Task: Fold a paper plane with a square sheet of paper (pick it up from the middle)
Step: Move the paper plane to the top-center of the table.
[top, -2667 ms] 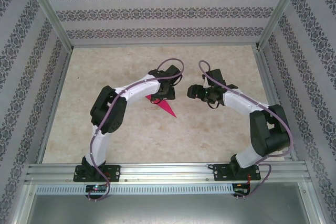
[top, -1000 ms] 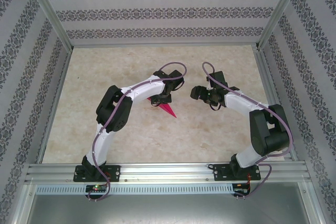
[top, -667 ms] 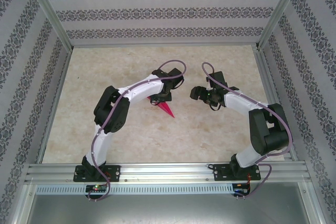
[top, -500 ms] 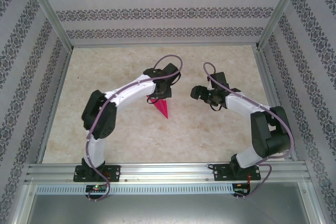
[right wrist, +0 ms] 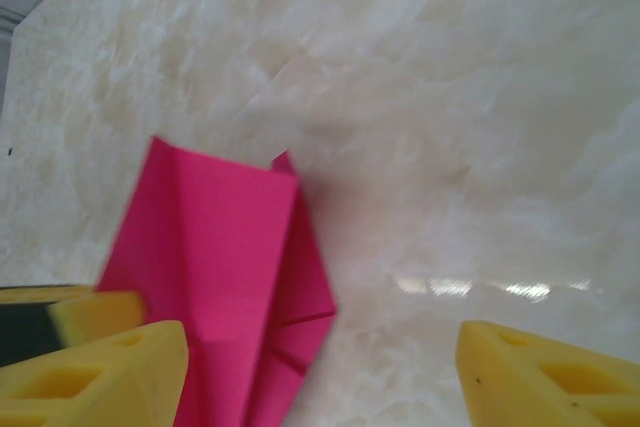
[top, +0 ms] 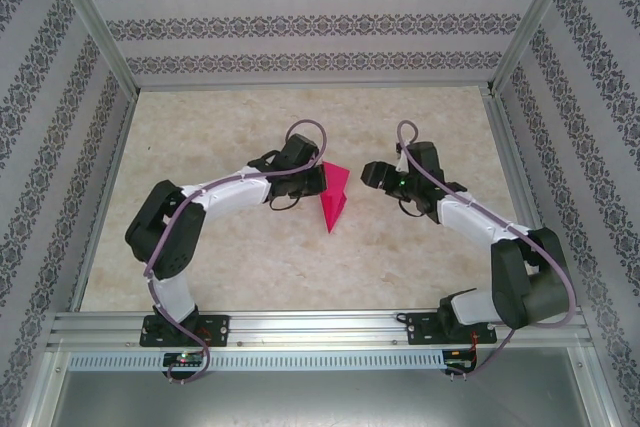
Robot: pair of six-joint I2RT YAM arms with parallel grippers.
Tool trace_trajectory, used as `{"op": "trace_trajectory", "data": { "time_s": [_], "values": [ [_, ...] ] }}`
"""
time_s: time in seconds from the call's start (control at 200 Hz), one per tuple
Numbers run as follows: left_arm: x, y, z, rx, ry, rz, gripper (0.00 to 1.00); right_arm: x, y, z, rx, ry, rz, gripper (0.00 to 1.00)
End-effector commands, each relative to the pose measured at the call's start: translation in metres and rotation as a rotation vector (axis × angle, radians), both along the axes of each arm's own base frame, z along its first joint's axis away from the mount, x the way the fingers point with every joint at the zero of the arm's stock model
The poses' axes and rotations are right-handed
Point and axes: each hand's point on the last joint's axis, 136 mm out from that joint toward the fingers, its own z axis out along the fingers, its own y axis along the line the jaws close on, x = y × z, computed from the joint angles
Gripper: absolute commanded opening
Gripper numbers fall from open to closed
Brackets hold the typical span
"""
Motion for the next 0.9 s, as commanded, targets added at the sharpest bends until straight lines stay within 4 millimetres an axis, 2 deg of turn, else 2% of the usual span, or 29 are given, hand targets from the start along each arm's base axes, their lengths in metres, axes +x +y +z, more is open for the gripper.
{"op": "trace_trajectory", "data": {
  "time_s": [0.0, 0.23, 0.35, 0.46, 0.614, 0.894],
  "values": [
    [0.014, -0.012, 0.005, -0.131, -0.04, 0.027, 0.03, -0.009, 0.026, 0.005, 0.037, -0.006, 0.057, 0.65],
    [0.006, 0.009, -0.021, -0.141, -0.006, 0.098, 0.01, -0.025, 0.073, -0.016, -0.015, 0.058, 0.168, 0.49],
    [0.002, 0.021, -0.031, -0.125, 0.006, 0.13, 0.0, -0.03, 0.087, -0.029, -0.066, 0.09, 0.209, 0.46],
    [0.0, 0.024, -0.035, -0.132, 0.012, 0.135, 0.0, -0.031, 0.09, -0.039, -0.11, 0.116, 0.227, 0.45],
    [0.0, 0.023, -0.034, -0.137, 0.011, 0.124, 0.0, -0.034, 0.099, -0.041, -0.136, 0.126, 0.268, 0.39],
    [0.0, 0.025, -0.035, -0.132, 0.015, 0.124, 0.0, -0.035, 0.097, -0.06, -0.199, 0.183, 0.266, 0.4]
  ]
}}
